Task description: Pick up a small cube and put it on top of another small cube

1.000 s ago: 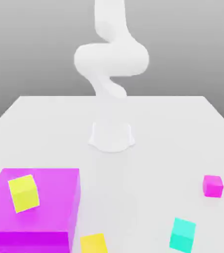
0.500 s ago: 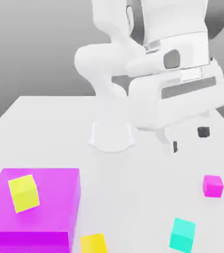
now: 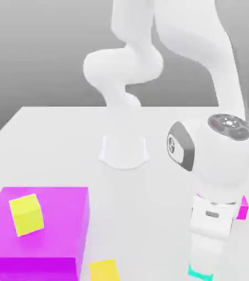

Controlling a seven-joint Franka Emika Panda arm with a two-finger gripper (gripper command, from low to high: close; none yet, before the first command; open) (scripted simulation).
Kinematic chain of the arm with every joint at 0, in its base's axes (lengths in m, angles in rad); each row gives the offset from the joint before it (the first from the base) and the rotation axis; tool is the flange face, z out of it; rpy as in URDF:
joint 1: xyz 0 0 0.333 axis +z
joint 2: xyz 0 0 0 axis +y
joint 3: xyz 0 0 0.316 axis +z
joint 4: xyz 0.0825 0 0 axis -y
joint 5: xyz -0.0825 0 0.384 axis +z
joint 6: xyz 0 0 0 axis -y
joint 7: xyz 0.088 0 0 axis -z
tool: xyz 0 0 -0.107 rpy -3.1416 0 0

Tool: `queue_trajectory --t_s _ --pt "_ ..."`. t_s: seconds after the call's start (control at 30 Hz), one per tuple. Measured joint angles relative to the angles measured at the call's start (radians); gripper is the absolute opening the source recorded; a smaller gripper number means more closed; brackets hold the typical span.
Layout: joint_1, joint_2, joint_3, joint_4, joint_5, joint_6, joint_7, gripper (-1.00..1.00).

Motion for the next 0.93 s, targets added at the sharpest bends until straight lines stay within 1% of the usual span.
queue_trajectory --t_s 0.2,0.37,0.67,0.73,0.8,0.83,0.93 --pt "-0.001 0.006 0.001 0.001 -0.001 0.003 0.000 -1.00" --pt "0.001 -0.145 -0.014 -0.027 -0.012 -0.120 0.017 -1.00" --pt "-0.154 -0.235 -0.224 0.025 0.052 -0.269 0.250 -1.00" --pt "-0.175 -0.202 -0.239 0.033 0.079 -0.247 0.259 -1.00" --pt "-0.194 -0.139 -0.223 0.037 0.115 -0.192 0.241 -1.00" --pt "-0.204 -0.106 -0.211 0.039 0.133 -0.162 0.230 1.00" --pt "-0.204 -0.106 -0.211 0.039 0.133 -0.162 0.230 1.00"
